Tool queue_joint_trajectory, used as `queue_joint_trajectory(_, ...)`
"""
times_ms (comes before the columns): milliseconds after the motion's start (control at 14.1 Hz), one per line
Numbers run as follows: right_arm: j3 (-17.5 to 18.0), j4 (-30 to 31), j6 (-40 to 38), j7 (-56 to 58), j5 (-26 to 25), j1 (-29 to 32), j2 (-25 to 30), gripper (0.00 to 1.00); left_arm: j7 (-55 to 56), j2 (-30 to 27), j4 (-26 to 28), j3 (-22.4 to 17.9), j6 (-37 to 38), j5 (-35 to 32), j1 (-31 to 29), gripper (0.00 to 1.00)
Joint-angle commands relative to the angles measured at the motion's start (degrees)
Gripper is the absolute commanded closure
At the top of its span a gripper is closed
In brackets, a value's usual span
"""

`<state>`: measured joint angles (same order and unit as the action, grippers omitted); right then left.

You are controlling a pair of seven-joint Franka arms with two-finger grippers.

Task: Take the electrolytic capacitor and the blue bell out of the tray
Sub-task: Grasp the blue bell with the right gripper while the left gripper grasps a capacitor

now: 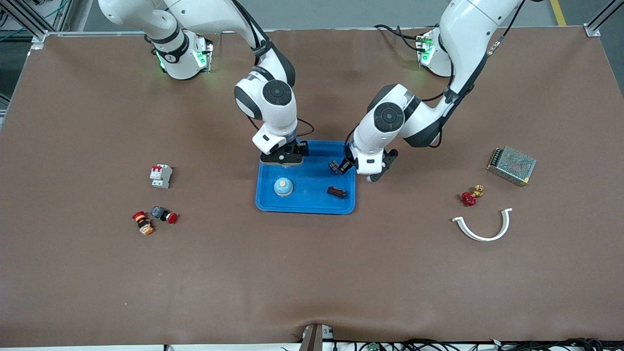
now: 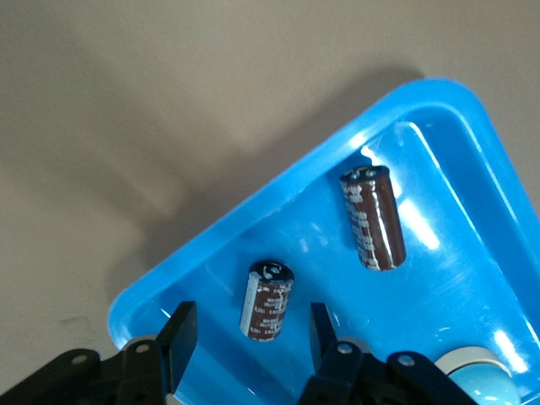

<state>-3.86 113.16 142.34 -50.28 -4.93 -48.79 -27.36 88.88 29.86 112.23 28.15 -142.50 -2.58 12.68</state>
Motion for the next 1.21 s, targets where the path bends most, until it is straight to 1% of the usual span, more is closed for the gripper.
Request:
queue_joint_trajectory(0,0.43,3.03,1.88,-0.08,-1.58,0.36,0.99,0.00,1.38,2.31,-2.45,-0.29,-0.15,-1.55,1.64,0.38)
queue_joint_trajectory(284,0.43,3.65,1.88,-0.08,-1.58,0.01,0.90,0.00,1.38,3.80,-2.72,-0.46,-0.59,-2.95,2.08,0.40)
queue_joint_trajectory(568,0.52,3.91,1.88,-0.08,-1.58,-0.34,0.38,0.00,1.47,6.09,-2.89,-0.46,-3.05,-4.01,2.26,0.43)
queue_joint_trajectory(781,0.52,3.83,4.07,-0.08,-1.49,-0.69,-0.85,0.00,1.47,7.32,-2.89,-0.55,-4.72,-4.01,2.61,0.46)
queue_joint_trajectory(852,0.52,3.82,4.52,-0.08,-1.58,-0.78,-1.03,0.00,1.47,7.41,-3.06,-1.16,-4.72,-4.01,3.14,0.47)
queue_joint_trajectory(995,0.52,3.74,5.13,-0.08,-1.49,-0.78,-1.38,0.00,1.47,7.85,-3.24,-3.26,-4.72,-4.54,5.33,0.51)
queue_joint_trajectory(1137,0.52,3.65,5.40,-0.08,-1.49,-0.87,-1.47,0.00,1.56,8.55,-3.68,-4.50,-5.16,-4.54,6.65,0.62)
